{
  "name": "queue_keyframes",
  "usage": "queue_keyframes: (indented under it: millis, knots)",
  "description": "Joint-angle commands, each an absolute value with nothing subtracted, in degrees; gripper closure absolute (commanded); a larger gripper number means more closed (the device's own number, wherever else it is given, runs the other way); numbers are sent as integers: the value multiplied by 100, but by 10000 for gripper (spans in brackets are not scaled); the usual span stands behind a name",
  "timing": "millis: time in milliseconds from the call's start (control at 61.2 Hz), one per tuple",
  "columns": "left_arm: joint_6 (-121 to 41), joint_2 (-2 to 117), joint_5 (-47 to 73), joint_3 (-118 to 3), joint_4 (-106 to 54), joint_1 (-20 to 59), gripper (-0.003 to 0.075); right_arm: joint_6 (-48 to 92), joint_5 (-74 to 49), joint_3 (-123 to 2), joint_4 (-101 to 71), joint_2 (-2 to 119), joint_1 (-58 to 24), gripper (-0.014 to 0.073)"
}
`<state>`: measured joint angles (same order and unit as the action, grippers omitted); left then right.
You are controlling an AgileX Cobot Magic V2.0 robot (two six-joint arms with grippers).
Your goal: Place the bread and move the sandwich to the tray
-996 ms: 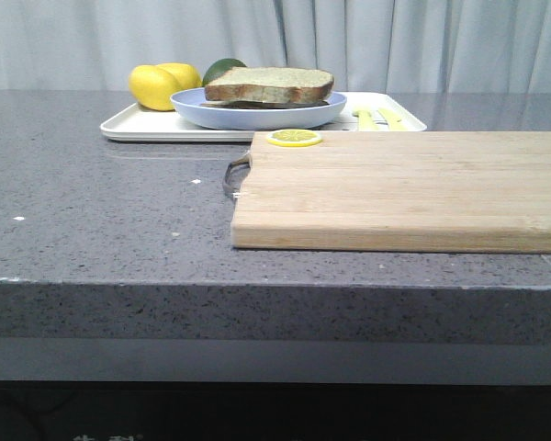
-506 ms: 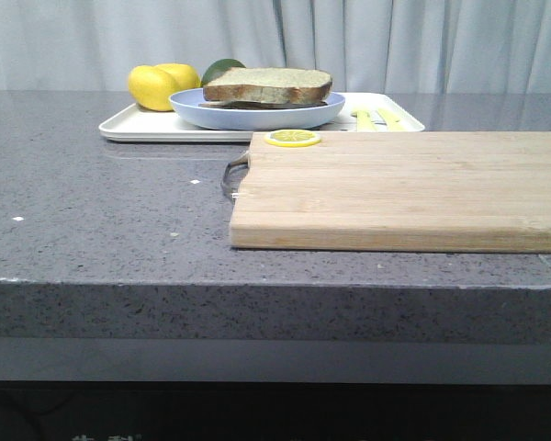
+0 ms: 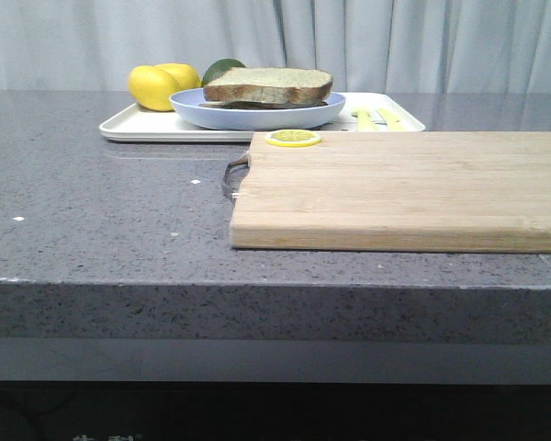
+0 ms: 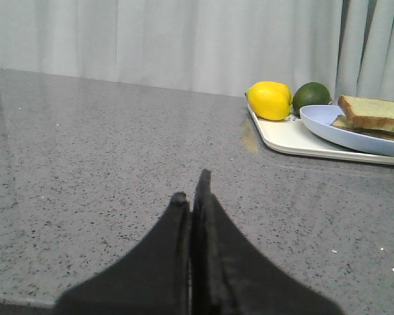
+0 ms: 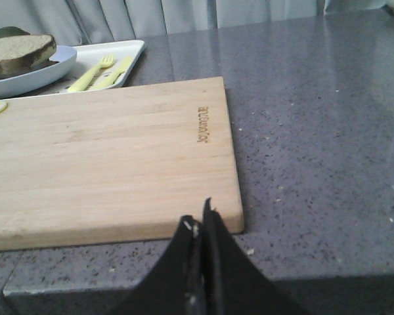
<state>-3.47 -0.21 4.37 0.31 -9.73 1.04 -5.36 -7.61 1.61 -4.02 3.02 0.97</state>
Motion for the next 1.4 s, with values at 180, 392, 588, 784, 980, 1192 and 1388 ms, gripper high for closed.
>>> queue_keyframes:
  millis: [180, 392, 588, 784, 980, 1192, 1388]
  knots:
    - [-324, -155, -51, 27, -1000, 98, 741, -517, -802, 142, -319, -148, 103, 652]
    - [-324, -142, -51, 27, -1000, 98, 741, -517, -808, 142, -319, -160, 103, 652]
    - [-324, -142, -51, 27, -1000, 98, 741, -517, -808, 142, -319, -160, 103, 652]
    - [-324, -142, -51, 27, -1000, 98, 741, -517, -808, 142, -319, -160, 103, 652]
    - [-324, -142, -51, 27, -1000, 98, 741, -517, -808, 142, -319, -160, 103, 652]
    - [-324, -142, -51, 27, -1000, 98, 741, -517, -808, 142, -319, -160, 103, 652]
    - [-324, -142, -51, 27, -1000, 98, 741, -517, -808, 142, -319, -160, 103, 652]
